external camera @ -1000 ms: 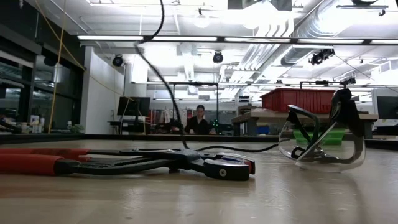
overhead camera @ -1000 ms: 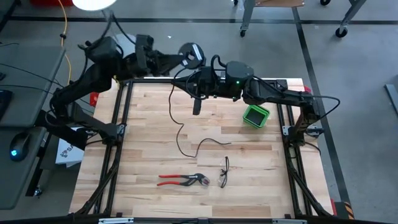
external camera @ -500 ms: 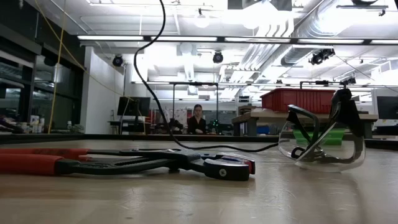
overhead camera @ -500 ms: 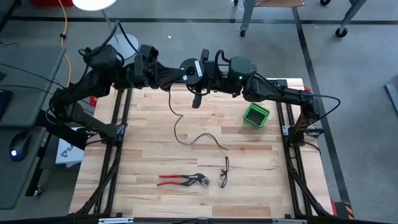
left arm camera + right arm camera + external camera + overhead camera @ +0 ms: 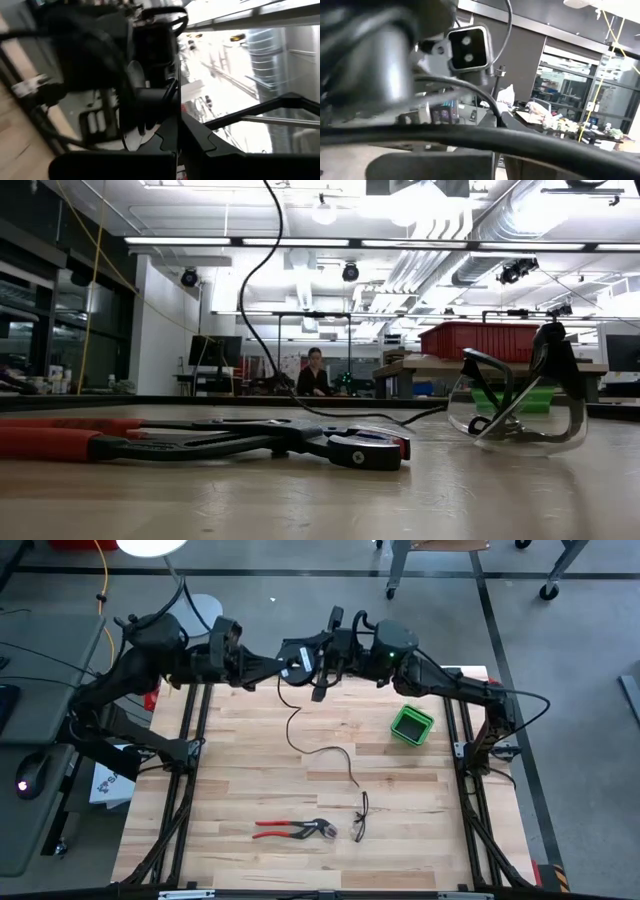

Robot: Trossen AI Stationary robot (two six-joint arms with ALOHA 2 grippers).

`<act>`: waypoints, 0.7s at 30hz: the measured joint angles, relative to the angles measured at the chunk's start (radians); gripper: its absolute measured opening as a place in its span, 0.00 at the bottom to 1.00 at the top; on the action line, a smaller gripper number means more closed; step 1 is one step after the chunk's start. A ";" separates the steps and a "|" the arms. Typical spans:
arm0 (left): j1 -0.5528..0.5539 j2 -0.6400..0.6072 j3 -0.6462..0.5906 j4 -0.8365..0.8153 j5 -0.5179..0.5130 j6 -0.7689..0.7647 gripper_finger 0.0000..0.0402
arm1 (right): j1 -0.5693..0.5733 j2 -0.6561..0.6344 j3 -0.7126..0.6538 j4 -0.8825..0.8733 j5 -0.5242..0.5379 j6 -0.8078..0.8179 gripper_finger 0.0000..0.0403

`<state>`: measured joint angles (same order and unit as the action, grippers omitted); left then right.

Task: Coil cords
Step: Coil the black wire on the black spool

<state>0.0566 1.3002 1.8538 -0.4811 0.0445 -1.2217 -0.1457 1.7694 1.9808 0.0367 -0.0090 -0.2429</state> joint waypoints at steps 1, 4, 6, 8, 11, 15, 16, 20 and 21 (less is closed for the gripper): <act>0.000 -0.006 0.000 -0.022 0.004 0.000 0.00 | -0.005 -0.002 0.000 -0.005 0.000 -0.005 0.00; 0.004 -0.029 0.000 -0.109 0.015 -0.002 0.00 | -0.022 -0.010 0.000 -0.028 0.000 -0.024 0.00; 0.011 -0.041 0.000 -0.178 0.011 0.002 0.00 | -0.032 -0.019 0.000 -0.048 -0.001 -0.029 0.00; 0.020 -0.048 -0.001 -0.235 -0.007 0.030 0.00 | -0.042 -0.022 0.000 -0.066 -0.006 -0.032 0.00; 0.033 -0.066 -0.002 -0.304 -0.039 0.104 0.00 | -0.056 -0.025 0.000 -0.109 -0.012 -0.037 0.00; 0.057 -0.077 -0.002 -0.327 -0.110 0.236 0.00 | -0.065 -0.028 0.000 -0.135 -0.019 -0.029 0.00; 0.062 -0.077 -0.002 -0.327 -0.130 0.273 0.00 | -0.066 -0.029 0.000 -0.143 -0.018 -0.028 0.00; 0.077 -0.083 -0.002 -0.317 -0.212 0.444 0.00 | -0.066 -0.029 0.001 -0.162 -0.017 -0.027 0.00; 0.080 -0.083 -0.002 -0.309 -0.236 0.485 0.00 | -0.066 -0.029 0.001 -0.164 -0.017 -0.027 0.00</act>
<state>0.1369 1.2169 1.8523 -0.7896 -0.1920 -0.7370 -0.2114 1.7409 1.9820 -0.1274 -0.0260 -0.2700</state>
